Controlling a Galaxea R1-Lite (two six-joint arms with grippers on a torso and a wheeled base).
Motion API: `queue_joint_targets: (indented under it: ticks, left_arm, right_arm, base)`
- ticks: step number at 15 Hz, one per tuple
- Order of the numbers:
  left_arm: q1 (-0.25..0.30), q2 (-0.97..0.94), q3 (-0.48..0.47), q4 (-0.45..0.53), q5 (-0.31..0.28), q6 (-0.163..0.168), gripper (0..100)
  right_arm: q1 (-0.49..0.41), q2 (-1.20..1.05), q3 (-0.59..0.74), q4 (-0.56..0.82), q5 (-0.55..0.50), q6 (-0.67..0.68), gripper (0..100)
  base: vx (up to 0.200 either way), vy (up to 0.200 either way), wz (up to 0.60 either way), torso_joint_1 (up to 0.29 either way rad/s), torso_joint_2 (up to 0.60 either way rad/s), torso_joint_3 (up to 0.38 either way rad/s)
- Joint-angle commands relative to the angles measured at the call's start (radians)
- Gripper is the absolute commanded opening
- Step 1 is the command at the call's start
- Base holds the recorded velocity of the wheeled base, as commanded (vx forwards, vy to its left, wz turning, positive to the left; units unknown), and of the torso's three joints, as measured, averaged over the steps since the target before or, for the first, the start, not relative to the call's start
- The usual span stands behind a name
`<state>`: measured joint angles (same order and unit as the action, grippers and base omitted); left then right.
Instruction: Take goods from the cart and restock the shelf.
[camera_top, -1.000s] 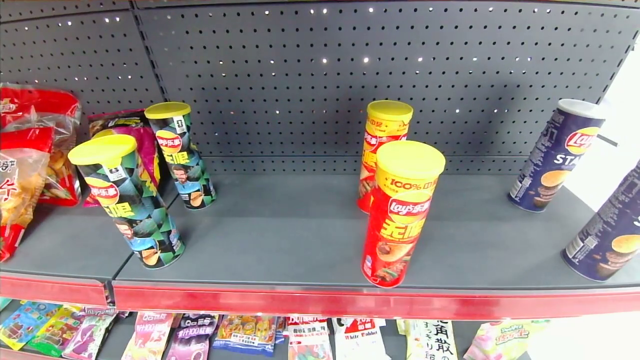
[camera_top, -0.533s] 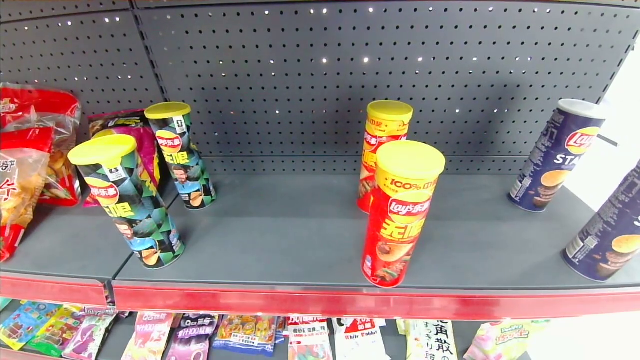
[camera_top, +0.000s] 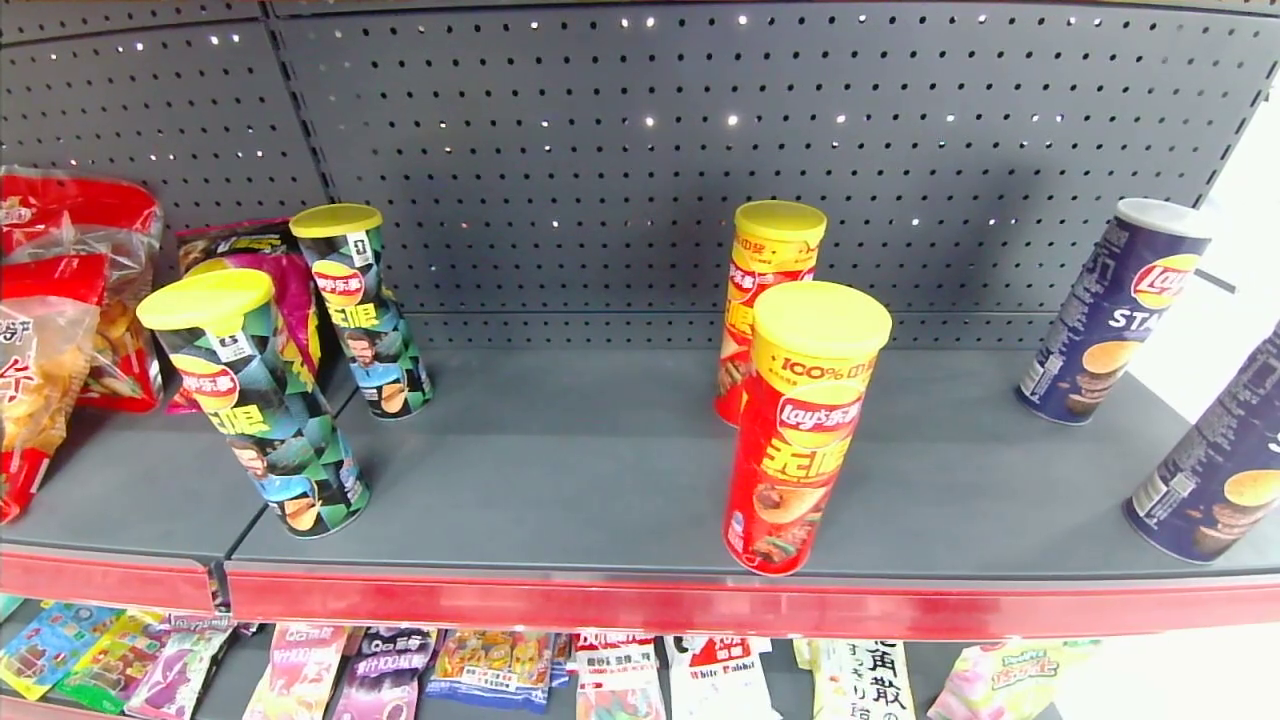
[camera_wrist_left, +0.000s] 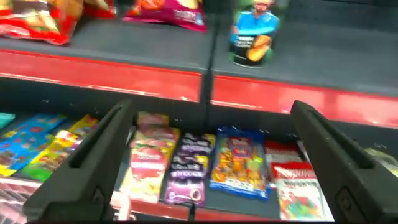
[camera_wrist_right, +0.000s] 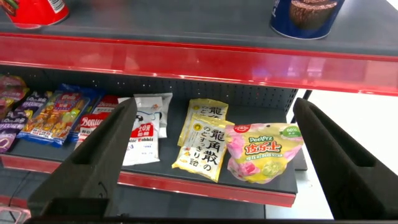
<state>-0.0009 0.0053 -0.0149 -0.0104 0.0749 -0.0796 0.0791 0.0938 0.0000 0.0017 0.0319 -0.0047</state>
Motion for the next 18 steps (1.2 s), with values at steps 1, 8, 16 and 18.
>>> queue_joint_targets:
  ticks: [1, 8, 16, 18]
  left_arm:
    - [0.001, -0.005, 0.015, -0.005, 0.016, 0.009, 100]
    - [0.001, -0.005, 0.015, 0.010, -0.081, 0.084, 100]
    - [0.001, -0.005, 0.015, 0.010, -0.079, 0.083, 100]
    - [0.001, -0.005, 0.015, 0.010, -0.079, 0.083, 100]
  right_arm:
    - [0.001, 0.001, 0.000, 0.000, 0.000, 0.000, 100]
    - [0.001, 0.001, 0.000, 0.000, 0.002, -0.006, 100]
    - [0.064, 0.251, -0.314, -0.029, 0.089, 0.088, 100]
    - [0.136, 0.362, -0.376, -0.028, 0.149, 0.097, 100]
  base:
    - [0.000, 0.000, 0.00, 0.000, 0.00, 0.000]
    - [0.000, 0.000, 0.00, 0.000, 0.00, 0.000]
    - [0.000, 0.000, 0.00, 0.000, 0.00, 0.000]
    - [0.000, 0.000, 0.00, 0.000, 0.00, 0.000]
